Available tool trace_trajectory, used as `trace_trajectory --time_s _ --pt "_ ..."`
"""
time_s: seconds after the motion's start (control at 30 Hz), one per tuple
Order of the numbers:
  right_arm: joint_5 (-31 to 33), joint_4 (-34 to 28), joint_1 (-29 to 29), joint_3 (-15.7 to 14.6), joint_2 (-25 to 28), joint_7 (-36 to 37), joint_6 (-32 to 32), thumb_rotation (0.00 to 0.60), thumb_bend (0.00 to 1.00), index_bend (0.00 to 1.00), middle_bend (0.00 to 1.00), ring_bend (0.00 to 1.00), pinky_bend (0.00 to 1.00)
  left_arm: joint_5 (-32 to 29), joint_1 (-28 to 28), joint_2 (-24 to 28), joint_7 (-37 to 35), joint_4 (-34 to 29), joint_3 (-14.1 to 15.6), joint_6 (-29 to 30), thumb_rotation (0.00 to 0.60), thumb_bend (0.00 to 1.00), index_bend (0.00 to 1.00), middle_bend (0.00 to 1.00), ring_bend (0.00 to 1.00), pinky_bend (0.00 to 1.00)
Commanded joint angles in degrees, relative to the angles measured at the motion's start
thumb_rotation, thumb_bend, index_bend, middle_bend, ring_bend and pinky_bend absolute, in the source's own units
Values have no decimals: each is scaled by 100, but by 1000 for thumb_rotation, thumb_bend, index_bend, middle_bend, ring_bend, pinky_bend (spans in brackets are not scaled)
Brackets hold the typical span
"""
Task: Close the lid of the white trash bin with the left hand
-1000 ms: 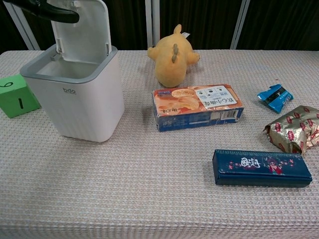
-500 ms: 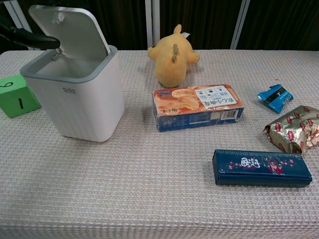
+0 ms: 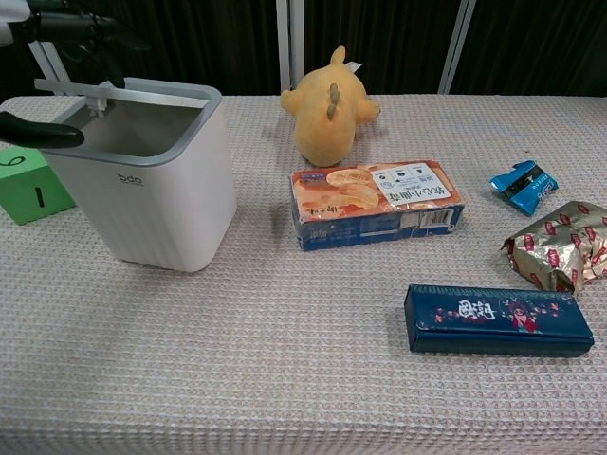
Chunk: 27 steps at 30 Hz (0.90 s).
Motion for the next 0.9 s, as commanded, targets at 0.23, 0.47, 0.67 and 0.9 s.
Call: trace_trajectory --time_s 0.23,0.47,0.67,0.9 --pt "13 -3 4 3 -8 -12 -15 600 265 0 0 0 0 163 90 -184 -65 175 108 -1 181 196 69 261 63 234" --pt "26 31 0 3 -27 4 -19 600 266 0 0 0 0 102 117 -330 -47 364 144 -108 180 196 69 262 63 233" --pt "26 20 11 8 -32 -5 -32 600 266 0 0 0 0 112 144 -399 23 434 169 -137 181 196 69 264 63 233" --pt "41 47 8 8 -45 22 -37 600 265 0 0 0 0 220 266 -279 118 295 74 213 183 196 69 264 63 233"
